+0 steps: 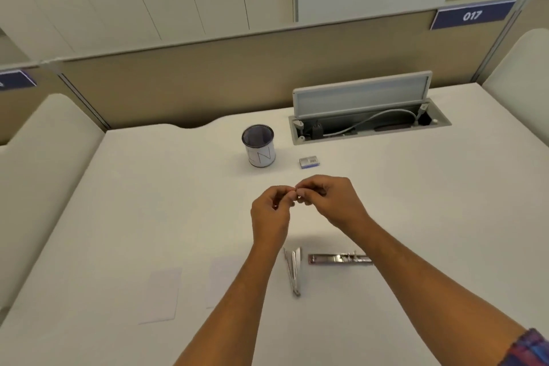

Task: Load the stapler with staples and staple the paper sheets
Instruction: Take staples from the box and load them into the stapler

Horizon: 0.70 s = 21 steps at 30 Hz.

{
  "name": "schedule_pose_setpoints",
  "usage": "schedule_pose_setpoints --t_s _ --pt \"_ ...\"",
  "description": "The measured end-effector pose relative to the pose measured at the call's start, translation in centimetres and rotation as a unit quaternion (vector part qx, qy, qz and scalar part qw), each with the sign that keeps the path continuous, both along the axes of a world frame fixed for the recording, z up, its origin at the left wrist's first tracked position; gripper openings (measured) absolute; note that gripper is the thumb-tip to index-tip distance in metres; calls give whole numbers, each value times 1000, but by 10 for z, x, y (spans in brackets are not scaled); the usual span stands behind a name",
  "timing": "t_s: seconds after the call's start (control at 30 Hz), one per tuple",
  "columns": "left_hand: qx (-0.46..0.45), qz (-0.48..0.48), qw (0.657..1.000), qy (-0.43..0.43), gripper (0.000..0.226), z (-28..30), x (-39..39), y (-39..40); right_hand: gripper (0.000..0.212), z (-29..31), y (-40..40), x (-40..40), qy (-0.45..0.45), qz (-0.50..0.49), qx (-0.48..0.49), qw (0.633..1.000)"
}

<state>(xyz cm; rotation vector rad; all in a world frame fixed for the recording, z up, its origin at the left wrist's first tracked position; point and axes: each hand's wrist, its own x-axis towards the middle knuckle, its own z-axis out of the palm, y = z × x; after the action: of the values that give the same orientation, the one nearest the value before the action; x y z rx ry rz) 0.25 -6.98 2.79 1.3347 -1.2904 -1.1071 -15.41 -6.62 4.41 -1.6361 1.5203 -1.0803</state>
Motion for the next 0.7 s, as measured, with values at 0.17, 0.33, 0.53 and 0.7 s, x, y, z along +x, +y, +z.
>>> schedule_pose_setpoints --t_s 0.17,0.33,0.53,0.7 --pt "30 94 993 57 17 1 17 -99 16 2 -106 43 12 -22 -2 1000" --pt "51 131 987 73 26 -1 14 -134 14 -5 -139 51 -19 -37 -2 999" --pt "29 159 986 -31 10 -3 19 -160 14 -3 -175 61 18 -74 -2 997" --pt "-47 152 972 -174 14 -10 23 -176 16 -4 -206 65 179 -39 -7 983"
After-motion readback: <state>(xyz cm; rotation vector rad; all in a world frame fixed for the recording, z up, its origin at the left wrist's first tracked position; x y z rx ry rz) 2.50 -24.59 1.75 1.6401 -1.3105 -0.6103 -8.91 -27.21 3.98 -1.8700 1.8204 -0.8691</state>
